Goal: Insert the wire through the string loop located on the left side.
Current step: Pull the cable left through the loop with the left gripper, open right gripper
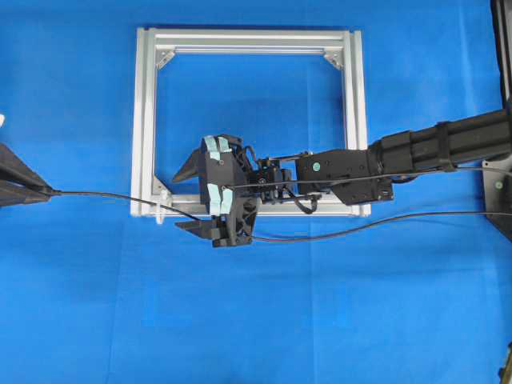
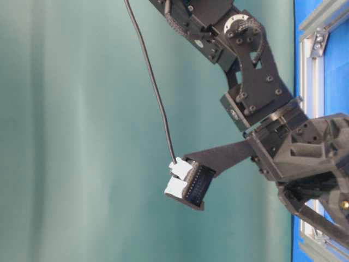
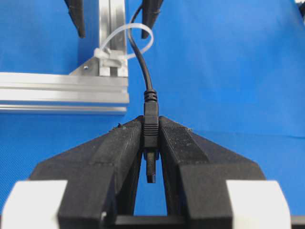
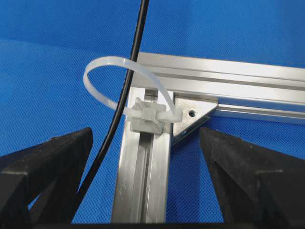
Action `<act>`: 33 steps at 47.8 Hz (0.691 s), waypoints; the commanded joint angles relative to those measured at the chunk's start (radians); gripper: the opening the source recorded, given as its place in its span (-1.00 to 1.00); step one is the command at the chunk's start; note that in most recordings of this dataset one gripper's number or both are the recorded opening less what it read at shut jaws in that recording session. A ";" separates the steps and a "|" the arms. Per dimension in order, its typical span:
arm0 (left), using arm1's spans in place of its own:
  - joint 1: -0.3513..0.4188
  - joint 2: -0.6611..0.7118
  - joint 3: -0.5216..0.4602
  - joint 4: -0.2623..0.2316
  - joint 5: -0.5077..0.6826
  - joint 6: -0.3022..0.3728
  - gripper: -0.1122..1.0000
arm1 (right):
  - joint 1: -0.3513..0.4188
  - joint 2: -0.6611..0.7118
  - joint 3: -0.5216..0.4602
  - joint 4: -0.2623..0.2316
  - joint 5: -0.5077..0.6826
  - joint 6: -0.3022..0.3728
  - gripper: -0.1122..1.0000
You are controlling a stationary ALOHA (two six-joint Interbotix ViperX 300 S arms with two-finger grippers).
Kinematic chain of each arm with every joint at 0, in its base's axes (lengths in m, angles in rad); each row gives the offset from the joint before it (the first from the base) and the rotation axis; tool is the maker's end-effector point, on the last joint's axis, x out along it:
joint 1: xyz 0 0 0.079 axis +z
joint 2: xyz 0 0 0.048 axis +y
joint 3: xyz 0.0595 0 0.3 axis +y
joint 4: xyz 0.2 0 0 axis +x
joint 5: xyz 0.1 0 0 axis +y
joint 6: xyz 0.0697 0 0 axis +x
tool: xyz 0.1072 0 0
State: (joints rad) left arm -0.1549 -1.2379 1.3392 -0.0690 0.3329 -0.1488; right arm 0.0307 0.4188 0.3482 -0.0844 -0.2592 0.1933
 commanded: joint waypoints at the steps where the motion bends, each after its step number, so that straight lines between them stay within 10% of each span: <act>1: 0.002 0.005 -0.017 0.003 -0.009 0.003 -0.65 | 0.000 -0.031 -0.009 -0.002 -0.006 0.000 0.89; 13: 0.003 0.003 -0.018 0.003 -0.006 0.000 -0.60 | 0.002 -0.031 -0.009 -0.002 -0.006 0.000 0.89; 26: 0.002 0.000 -0.018 0.005 -0.005 0.000 0.69 | 0.005 -0.031 -0.011 -0.002 -0.006 0.000 0.89; 33: 0.002 0.000 -0.018 0.006 -0.005 0.000 0.61 | 0.005 -0.031 -0.012 0.000 -0.006 0.000 0.89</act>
State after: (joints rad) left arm -0.1534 -1.2441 1.3392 -0.0675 0.3329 -0.1488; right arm 0.0322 0.4188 0.3482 -0.0844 -0.2592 0.1933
